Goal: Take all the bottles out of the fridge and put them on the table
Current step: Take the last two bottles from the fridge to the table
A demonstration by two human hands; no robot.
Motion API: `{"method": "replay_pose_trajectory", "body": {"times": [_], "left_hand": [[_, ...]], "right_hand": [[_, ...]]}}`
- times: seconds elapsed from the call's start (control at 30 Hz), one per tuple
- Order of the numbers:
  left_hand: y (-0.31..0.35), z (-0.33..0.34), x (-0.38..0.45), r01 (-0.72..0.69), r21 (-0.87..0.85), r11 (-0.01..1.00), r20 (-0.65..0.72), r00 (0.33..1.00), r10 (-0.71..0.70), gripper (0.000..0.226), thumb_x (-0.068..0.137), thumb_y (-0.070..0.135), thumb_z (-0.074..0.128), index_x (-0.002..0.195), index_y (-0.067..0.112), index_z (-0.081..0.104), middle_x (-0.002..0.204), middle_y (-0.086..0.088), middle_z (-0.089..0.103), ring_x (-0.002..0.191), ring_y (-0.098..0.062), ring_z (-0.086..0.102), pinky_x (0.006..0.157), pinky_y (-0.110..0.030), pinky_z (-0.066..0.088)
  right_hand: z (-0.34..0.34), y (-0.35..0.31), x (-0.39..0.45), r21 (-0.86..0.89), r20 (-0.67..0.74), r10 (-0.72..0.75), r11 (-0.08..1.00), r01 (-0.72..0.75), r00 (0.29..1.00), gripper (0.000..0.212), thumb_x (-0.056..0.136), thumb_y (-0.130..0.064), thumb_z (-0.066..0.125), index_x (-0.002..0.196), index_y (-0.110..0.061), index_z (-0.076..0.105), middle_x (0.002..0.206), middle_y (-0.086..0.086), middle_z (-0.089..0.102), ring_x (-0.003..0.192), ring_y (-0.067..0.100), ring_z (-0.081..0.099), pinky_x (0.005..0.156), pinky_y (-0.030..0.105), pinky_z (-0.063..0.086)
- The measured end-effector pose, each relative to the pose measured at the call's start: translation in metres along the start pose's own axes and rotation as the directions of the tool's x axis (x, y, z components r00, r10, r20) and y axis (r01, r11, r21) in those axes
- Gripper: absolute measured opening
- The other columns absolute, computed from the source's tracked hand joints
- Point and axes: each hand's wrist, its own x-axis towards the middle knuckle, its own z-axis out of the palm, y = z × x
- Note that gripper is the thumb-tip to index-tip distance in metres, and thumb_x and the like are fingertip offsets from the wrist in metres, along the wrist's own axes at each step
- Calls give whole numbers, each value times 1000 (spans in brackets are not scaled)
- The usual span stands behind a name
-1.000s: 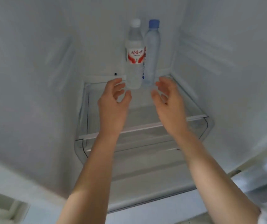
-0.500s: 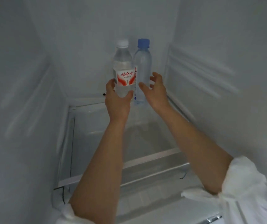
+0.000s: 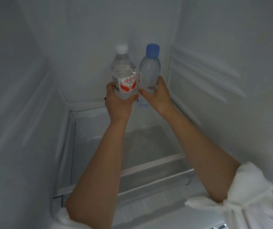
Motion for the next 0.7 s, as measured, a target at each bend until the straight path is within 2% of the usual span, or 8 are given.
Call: {"method": "replay_pose_trajectory", "body": {"times": [0.13,0.2,0.3,0.37,0.43,0.53,0.63,0.7], "left_hand": [[7,-4,-16,-41,33,999,-29,999,42,65,55,21,92,108,19,54,85,23,55,75,5,55,64,2,38],[15,-8,-33,-60,22,998,-45,997,61,66,54,20,92,110,15,57,87,19,57,75,3,55,65,1,38],[23,-15,-61,-64,2,998,-75,995,64,68,52,21,92,110,14,58,89,15,60,72,4,55,67,0,38],[34,-21,-80,-67,14,998,-78,995,68,71,52,26,92,112,14,57,95,10,63,78,1,56,69,-3,40],[48,-27,-97,-73,-2,997,-84,994,73,74,51,27,92,115,15,57,99,11,63,78,3,58,71,-4,42],[71,-38,-128,-99,-33,995,-122,988,95,75,50,29,92,116,18,57,94,18,64,79,18,57,70,-3,45],[86,-51,-162,-108,-47,993,-124,987,101,73,49,31,92,114,21,59,94,18,68,83,10,63,77,-20,55],[91,-61,-185,-101,-47,994,-104,990,96,71,50,33,92,113,25,60,95,21,69,85,8,65,77,-23,57]], "right_hand": [[-5,12,-29,79,-123,-78,993,88,989,59,79,-17,78,127,-4,48,121,12,60,111,23,59,96,38,49],[-12,14,-47,140,-172,-99,982,124,980,54,78,-11,79,123,-3,51,117,13,62,107,21,62,94,37,51],[-25,7,-69,173,-227,-103,974,144,968,52,76,-12,79,120,-7,52,109,5,65,96,4,64,84,16,48],[-37,-3,-87,198,-252,-101,968,153,962,55,75,-14,80,122,-7,51,110,5,65,95,1,64,80,9,45],[-48,-19,-108,241,-268,-103,956,170,958,63,75,-16,80,128,-9,48,117,3,64,99,5,65,80,8,46],[-67,-42,-147,312,-277,-109,930,196,955,68,76,-13,80,134,-13,45,116,-15,63,103,5,66,81,9,47],[-86,-57,-186,364,-259,-103,911,196,960,66,76,-13,80,133,-16,45,108,-27,65,105,4,65,84,12,49],[-96,-62,-212,380,-262,-86,906,184,961,65,75,-9,80,131,-12,47,110,-18,67,103,5,66,83,14,50]]}}
